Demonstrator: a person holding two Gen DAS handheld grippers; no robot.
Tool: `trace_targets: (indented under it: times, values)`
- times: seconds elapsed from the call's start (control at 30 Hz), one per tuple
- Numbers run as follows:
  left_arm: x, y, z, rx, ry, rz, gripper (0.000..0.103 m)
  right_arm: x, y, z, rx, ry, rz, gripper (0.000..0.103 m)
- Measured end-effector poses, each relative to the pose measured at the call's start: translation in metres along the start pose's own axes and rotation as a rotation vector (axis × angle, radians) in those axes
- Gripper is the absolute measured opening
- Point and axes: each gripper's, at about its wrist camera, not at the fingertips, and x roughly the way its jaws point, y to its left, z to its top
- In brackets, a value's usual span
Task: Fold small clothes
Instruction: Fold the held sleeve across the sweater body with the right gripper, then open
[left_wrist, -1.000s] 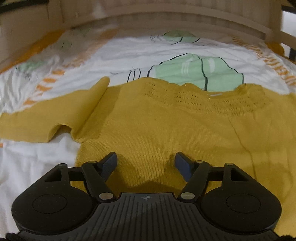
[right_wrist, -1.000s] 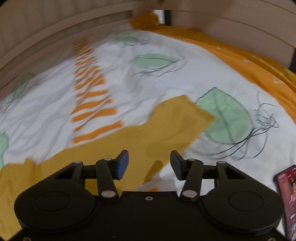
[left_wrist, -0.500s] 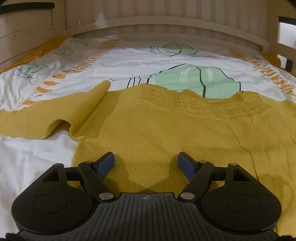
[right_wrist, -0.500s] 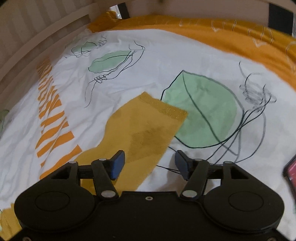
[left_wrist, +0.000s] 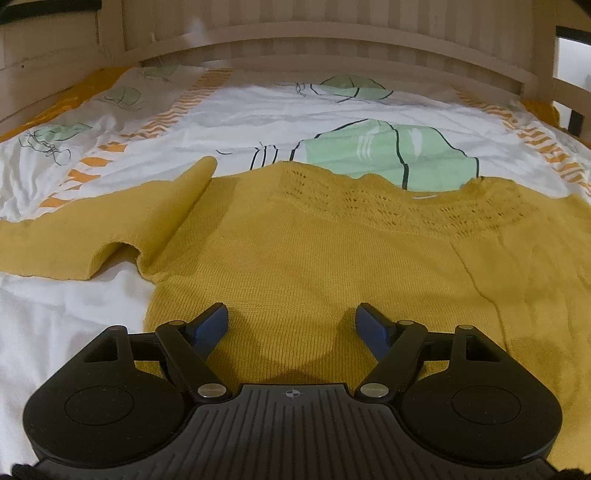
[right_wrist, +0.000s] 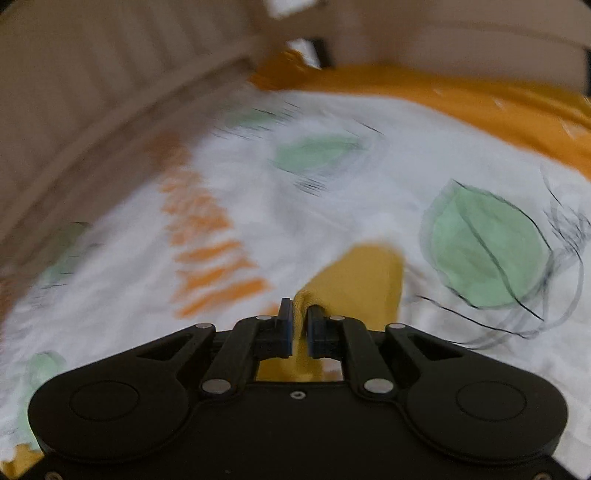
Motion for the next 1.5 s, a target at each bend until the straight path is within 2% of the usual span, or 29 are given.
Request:
trace_targets:
  times: [0.13, 0.27, 0.43, 0.57, 0.67, 0.7, 0.77, 0.87, 0.9, 0.93, 1.0, 1.13, 1.2, 1.33, 1.5]
  values:
    - [-0.008, 0.005, 0.005, -0.015, 0.04, -0.035, 0.074, -0.04, 0.06, -0.003, -0.124, -0.033, 0.143, 0.015]
    - [-0.022, 0.016, 0.006, -0.074, 0.067, -0.088, 0.074, -0.07, 0.122, -0.027, -0.227, -0.013, 0.302, 0.015]
    - [-0.042, 0.026, 0.006, -0.087, 0.065, -0.114, 0.074, -0.087, 0.186, -0.087, -0.324, 0.074, 0.484, 0.015]
    - [-0.053, 0.03, 0.008, -0.075, 0.065, -0.119, 0.074, -0.079, 0.214, -0.139, -0.382, 0.162, 0.551, 0.015]
    - [-0.057, 0.032, 0.011, -0.086, 0.072, -0.138, 0.074, -0.066, 0.222, -0.175, -0.402, 0.247, 0.559, 0.018]
    - [-0.057, 0.032, 0.012, -0.09, 0.081, -0.147, 0.074, -0.061, 0.223, -0.186, -0.417, 0.264, 0.549, 0.022]
    - [-0.057, 0.031, 0.015, -0.098, 0.101, -0.168, 0.074, -0.066, 0.223, -0.206, -0.457, 0.269, 0.522, 0.023]
    - [-0.055, 0.026, 0.022, -0.099, 0.113, -0.191, 0.074, -0.073, 0.219, -0.219, -0.512, 0.255, 0.477, 0.025]
    - [-0.054, 0.024, 0.025, -0.098, 0.113, -0.197, 0.074, -0.079, 0.216, -0.222, -0.531, 0.239, 0.46, 0.032]
    - [-0.053, 0.021, 0.028, -0.098, 0.114, -0.204, 0.074, -0.083, 0.212, -0.222, -0.549, 0.219, 0.442, 0.046]
    - [-0.051, 0.012, 0.035, -0.1, 0.118, -0.224, 0.074, -0.089, 0.205, -0.221, -0.564, 0.184, 0.418, 0.057]
    - [-0.043, -0.013, 0.048, -0.085, 0.132, -0.272, 0.073, -0.096, 0.196, -0.221, -0.566, 0.138, 0.393, 0.062]
    - [-0.04, -0.026, 0.051, -0.077, 0.14, -0.294, 0.073, -0.098, 0.189, -0.216, -0.536, 0.131, 0.418, 0.064]
    - [-0.034, -0.05, 0.055, -0.049, 0.151, -0.302, 0.073, -0.085, 0.183, -0.205, -0.48, 0.168, 0.463, 0.067]
    - [-0.041, -0.089, 0.061, 0.044, 0.111, -0.294, 0.073, -0.083, 0.167, -0.18, -0.404, 0.129, 0.417, 0.067]
